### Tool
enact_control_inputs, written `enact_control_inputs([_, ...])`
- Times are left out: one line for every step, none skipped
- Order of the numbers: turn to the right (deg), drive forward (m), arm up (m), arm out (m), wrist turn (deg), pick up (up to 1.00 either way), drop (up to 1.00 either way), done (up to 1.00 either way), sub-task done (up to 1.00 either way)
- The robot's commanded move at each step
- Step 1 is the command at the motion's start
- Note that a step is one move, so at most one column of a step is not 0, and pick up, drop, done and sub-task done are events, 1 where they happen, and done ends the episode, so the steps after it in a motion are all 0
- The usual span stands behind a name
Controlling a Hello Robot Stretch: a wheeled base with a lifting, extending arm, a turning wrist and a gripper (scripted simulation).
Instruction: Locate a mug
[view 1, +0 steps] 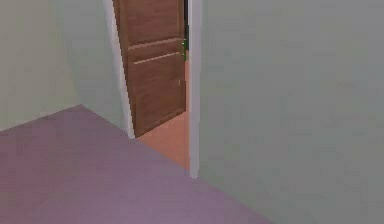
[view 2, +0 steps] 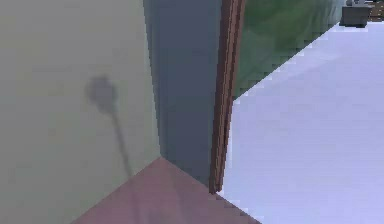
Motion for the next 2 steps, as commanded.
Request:
enact_control_inputs([15.0, 0.00, 0.00, 0.00, 0.0, 0.00, 0.00, 0.00, 0.00])
enact_control_inputs([0.0, 0.10, 0.00, 0.00, 0.0, 0.00, 0.00, 0.00, 0.00])
